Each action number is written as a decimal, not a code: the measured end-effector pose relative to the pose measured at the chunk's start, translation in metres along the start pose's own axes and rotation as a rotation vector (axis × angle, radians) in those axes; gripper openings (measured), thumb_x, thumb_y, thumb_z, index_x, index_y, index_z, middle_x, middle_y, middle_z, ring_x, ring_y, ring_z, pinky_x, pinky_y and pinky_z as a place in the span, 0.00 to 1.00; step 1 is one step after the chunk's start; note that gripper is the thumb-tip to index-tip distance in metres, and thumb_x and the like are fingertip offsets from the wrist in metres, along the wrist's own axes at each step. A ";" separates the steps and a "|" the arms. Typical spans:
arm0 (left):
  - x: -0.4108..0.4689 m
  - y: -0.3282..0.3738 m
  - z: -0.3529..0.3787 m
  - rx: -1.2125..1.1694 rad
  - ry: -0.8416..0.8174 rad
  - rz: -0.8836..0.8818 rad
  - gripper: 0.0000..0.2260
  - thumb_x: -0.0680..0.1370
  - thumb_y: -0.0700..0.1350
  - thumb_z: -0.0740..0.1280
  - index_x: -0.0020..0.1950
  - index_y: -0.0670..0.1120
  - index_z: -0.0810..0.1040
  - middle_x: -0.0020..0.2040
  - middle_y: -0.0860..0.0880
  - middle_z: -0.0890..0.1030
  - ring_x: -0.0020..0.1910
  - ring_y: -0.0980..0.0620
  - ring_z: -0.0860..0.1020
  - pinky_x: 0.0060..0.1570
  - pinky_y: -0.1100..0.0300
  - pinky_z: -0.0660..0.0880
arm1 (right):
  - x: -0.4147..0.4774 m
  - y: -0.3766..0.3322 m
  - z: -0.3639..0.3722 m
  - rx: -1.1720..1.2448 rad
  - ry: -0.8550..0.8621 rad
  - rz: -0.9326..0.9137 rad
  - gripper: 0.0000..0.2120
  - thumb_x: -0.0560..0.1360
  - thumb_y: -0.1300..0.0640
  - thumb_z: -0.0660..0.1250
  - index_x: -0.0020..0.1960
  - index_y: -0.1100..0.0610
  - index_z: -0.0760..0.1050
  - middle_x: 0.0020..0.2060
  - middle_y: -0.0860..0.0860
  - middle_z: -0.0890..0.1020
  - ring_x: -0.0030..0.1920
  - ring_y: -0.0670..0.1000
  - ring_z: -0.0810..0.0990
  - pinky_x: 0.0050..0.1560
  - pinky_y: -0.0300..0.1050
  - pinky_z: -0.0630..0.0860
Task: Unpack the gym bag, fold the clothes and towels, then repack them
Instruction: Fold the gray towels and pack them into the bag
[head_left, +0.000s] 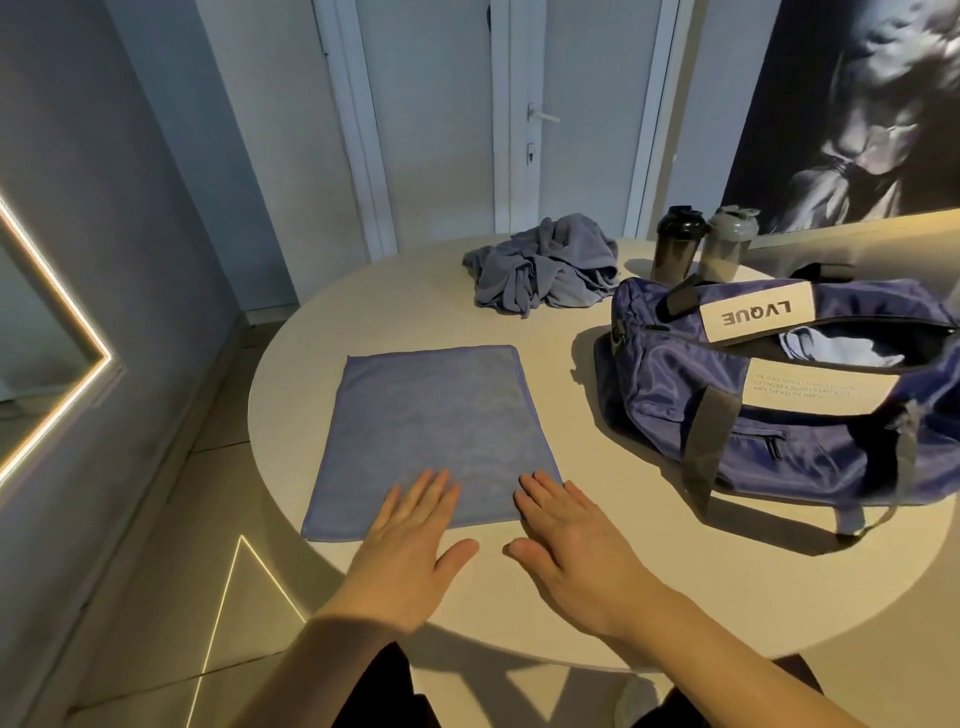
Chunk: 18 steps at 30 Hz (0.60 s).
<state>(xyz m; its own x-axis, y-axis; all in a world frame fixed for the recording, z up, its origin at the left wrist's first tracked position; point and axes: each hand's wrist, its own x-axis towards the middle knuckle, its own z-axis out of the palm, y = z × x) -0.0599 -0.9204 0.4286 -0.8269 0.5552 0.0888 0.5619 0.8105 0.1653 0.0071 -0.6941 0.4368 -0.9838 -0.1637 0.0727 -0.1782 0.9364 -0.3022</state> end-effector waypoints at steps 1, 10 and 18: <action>-0.007 -0.010 -0.001 0.011 0.029 -0.010 0.40 0.75 0.72 0.30 0.83 0.54 0.47 0.79 0.60 0.41 0.79 0.58 0.38 0.72 0.65 0.27 | 0.000 0.000 0.000 -0.001 0.004 0.000 0.34 0.82 0.35 0.45 0.83 0.50 0.49 0.81 0.44 0.47 0.81 0.44 0.42 0.78 0.42 0.36; -0.060 -0.089 -0.019 -0.134 0.063 -0.107 0.37 0.78 0.73 0.40 0.82 0.55 0.53 0.81 0.61 0.49 0.81 0.63 0.45 0.80 0.59 0.44 | -0.004 -0.002 0.003 0.135 0.254 0.033 0.20 0.81 0.54 0.61 0.72 0.55 0.73 0.74 0.48 0.71 0.74 0.51 0.67 0.73 0.35 0.53; -0.069 -0.131 -0.016 -0.113 0.235 0.086 0.21 0.77 0.46 0.65 0.71 0.50 0.77 0.73 0.58 0.72 0.71 0.56 0.70 0.73 0.69 0.57 | -0.005 0.007 0.006 0.190 0.293 0.105 0.15 0.78 0.61 0.67 0.65 0.56 0.81 0.65 0.49 0.79 0.66 0.52 0.74 0.66 0.36 0.63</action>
<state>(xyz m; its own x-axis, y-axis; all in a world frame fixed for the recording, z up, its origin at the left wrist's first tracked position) -0.0766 -1.0684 0.4165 -0.7654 0.5522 0.3305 0.6357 0.7287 0.2548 0.0103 -0.6890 0.4285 -0.9547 0.0515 0.2932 -0.1042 0.8648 -0.4912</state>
